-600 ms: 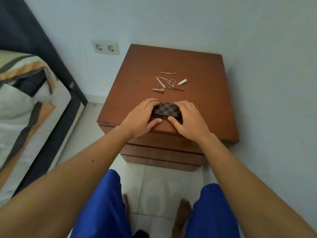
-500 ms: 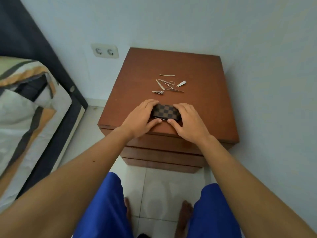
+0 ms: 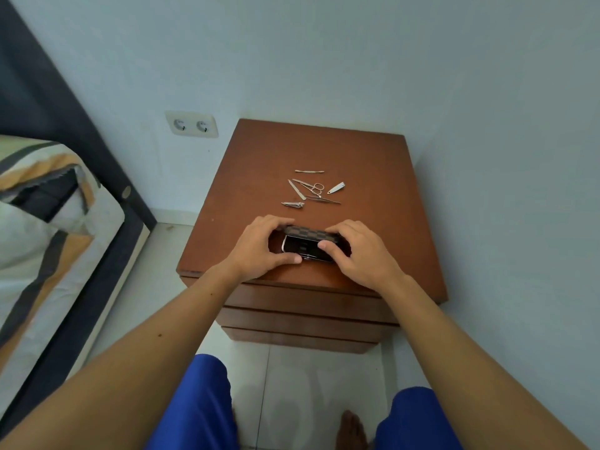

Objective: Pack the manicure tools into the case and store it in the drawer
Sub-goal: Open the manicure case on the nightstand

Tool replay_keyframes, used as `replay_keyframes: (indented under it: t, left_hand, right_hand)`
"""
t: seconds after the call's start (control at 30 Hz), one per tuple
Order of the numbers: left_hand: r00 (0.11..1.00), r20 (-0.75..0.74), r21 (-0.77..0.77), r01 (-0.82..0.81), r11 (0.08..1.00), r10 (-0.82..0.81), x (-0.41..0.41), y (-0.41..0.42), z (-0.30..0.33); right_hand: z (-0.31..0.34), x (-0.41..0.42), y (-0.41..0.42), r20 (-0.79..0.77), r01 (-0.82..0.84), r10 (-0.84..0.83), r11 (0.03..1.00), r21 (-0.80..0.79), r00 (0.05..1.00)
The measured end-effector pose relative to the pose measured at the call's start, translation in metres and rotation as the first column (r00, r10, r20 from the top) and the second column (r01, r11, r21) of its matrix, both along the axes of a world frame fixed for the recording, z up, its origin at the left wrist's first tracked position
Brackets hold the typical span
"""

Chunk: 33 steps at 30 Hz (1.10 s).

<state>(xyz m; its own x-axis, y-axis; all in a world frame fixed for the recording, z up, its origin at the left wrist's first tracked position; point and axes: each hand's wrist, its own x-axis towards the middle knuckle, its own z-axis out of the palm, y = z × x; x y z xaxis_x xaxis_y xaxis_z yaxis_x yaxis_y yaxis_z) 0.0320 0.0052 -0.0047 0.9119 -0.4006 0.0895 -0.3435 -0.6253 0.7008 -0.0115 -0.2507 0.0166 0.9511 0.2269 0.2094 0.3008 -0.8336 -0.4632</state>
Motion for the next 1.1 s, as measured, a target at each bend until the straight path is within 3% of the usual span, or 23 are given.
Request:
replay_keyframes:
  t: [0.2, 0.37, 0.53, 1.1]
  left_hand:
    - [0.999, -0.013, -0.055, -0.035, 0.998, 0.034, -0.003, -0.001, -0.003]
    - [0.999, 0.008, -0.082, -0.036, 0.996, 0.037, -0.003, -0.001, -0.008]
    - [0.998, 0.027, -0.104, -0.045, 0.994, 0.048, -0.001, 0.001, -0.014]
    - [0.996, 0.081, -0.047, 0.04, 0.998, -0.036, 0.01, 0.003, -0.013]
  right_hand:
    - [0.008, 0.019, -0.001, 0.103, 0.071, -0.084, 0.989, 0.131, 0.991]
    - [0.013, 0.04, 0.002, 0.033, 0.193, -0.211, 0.938, 0.286, 0.977]
    - [0.002, 0.053, 0.001, 0.002, 0.237, -0.252, 0.914, 0.328, 0.968]
    - [-0.027, 0.067, -0.007, 0.034, 0.199, -0.207, 0.967, 0.159, 0.978]
